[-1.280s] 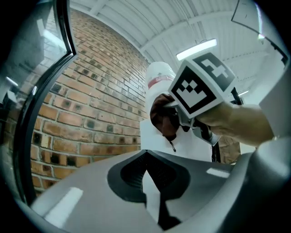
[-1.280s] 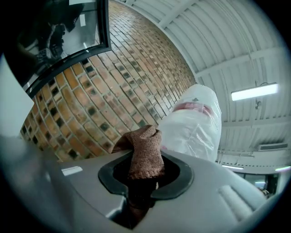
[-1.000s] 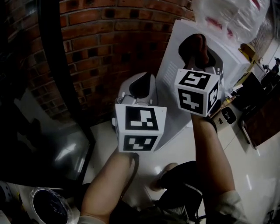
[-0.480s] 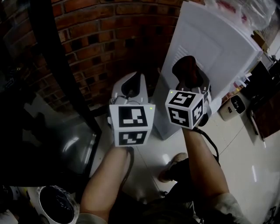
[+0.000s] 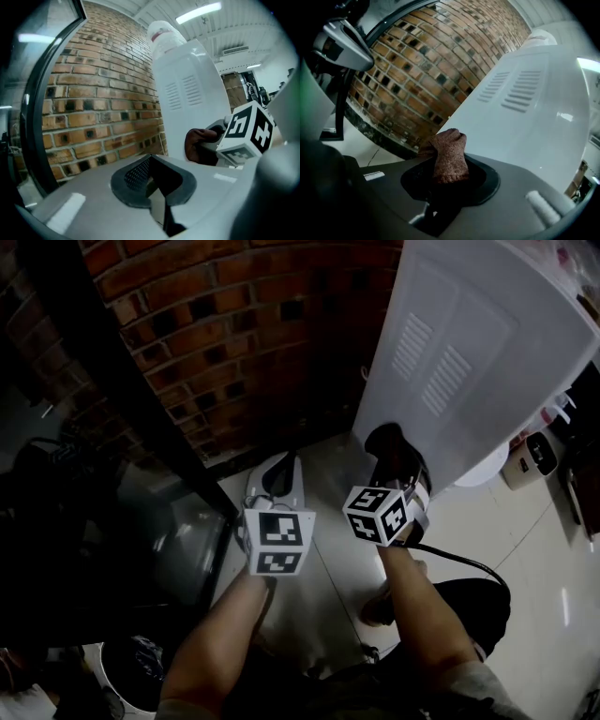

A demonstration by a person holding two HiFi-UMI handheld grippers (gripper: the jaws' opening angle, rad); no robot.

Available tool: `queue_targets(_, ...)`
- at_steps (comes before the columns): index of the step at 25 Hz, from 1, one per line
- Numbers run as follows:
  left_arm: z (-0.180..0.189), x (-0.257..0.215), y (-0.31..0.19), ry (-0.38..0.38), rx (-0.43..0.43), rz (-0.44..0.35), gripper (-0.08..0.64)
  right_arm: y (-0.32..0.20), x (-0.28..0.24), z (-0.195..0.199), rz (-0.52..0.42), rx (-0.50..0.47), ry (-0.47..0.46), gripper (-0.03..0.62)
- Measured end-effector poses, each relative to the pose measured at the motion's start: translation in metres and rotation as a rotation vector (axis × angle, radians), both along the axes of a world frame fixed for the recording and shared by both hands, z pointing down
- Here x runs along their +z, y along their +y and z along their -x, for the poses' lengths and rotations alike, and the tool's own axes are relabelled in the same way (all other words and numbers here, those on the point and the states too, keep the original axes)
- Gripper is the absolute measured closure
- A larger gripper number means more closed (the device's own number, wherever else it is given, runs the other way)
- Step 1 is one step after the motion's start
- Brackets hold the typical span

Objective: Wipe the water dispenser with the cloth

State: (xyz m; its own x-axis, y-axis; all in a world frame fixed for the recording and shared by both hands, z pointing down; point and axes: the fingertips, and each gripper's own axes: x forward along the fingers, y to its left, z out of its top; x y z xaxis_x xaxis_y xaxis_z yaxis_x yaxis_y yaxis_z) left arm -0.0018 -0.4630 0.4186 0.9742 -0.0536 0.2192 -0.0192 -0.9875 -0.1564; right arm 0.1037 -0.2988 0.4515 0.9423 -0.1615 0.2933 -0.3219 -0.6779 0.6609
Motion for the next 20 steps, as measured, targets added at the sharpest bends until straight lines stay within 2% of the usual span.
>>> queue_targets(6, 0.009, 0.075, 0.009, -0.111, -0.001, 0.053, 0.560, 0.002, 0.103, 0.007, 0.025, 0.038, -0.145, 0.488)
queue_targets(12, 0.004, 0.125, 0.028, -0.191, 0.038, 0.083, 0.560, 0.010, 0.187, 0.005, 0.046, 0.067, -0.261, 0.488)
queue_targets(16, 0.004, 0.147, 0.038, -0.252, 0.066, 0.101, 0.560, 0.006, 0.220, 0.007, 0.056, 0.059, -0.312, 0.488)
queue_targets(20, -0.004, 0.156, 0.041, -0.269, 0.083, 0.103, 0.560, 0.007, 0.234, 0.006, 0.049, 0.066, -0.336, 0.488)
